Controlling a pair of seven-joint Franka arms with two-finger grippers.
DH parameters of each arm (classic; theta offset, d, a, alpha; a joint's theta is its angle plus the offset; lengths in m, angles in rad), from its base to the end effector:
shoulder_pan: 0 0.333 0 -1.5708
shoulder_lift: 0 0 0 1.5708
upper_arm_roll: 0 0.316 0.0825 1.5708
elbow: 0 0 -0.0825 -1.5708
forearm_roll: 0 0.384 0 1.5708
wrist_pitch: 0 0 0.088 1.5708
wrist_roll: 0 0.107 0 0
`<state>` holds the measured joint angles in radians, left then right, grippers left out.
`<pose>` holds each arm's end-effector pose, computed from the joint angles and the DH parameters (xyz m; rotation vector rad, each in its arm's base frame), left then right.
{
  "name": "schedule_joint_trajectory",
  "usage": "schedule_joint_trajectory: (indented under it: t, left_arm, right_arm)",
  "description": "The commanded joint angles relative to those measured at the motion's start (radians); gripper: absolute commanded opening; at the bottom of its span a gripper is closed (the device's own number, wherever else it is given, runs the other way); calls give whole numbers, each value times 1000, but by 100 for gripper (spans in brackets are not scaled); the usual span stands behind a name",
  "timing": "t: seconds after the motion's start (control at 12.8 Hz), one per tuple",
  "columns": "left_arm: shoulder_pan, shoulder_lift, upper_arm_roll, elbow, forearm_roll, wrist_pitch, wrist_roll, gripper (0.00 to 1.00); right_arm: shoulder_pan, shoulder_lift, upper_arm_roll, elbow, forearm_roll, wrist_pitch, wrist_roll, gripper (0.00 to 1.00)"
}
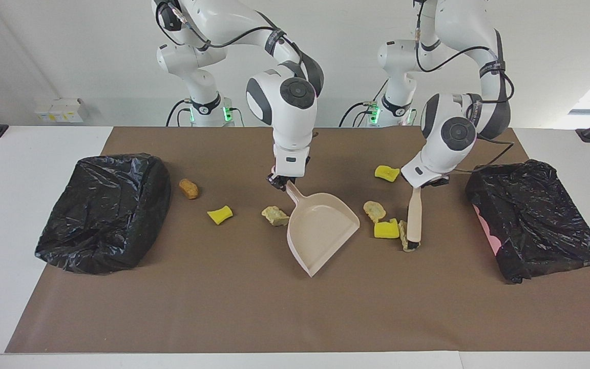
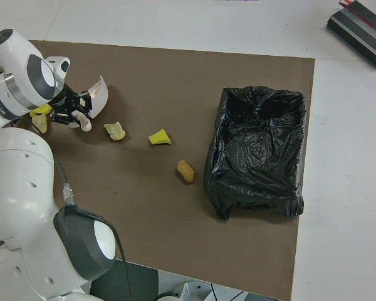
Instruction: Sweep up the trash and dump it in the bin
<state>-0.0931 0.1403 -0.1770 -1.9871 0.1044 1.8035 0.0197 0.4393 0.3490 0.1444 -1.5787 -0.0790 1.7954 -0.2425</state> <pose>0.5281 -0.1351 0.3734 -2.9528 0.4957 0.4674 0.5492 0.3424 0.4292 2.8179 1.2640 -0.1888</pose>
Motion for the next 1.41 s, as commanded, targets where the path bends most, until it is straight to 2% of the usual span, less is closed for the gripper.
schedule_joint_trajectory:
  t: [0.0,0.23,0.39,0.63,0.78,1.09,1.33]
  left_arm:
    - [-2,-34,-7,-16,-14,-36,-20,0]
    - [16,-82,-3,-21,-14,-41,-26,0]
    - [19,-81,-1,-30,-14,5,-81,0]
    - [75,-104,1,-153,-26,218,-106,0]
    - [98,-65,4,-159,-26,289,-106,0]
    - [82,-96,-9,-225,-64,277,-113,0]
    - [-12,-131,-21,-268,-165,280,-127,0]
  right_arm:
    - [-13,-73,6,-112,21,15,-243,0]
    - [-14,-97,6,-168,21,68,-438,0]
    - [-17,-96,4,-182,16,93,-513,0]
    - [-21,-62,4,-201,5,198,-518,0]
    - [-21,-32,6,-195,1,251,-527,0]
    - [-13,-22,4,-191,1,246,-528,0]
    - [-10,-18,4,-196,1,249,-526,0]
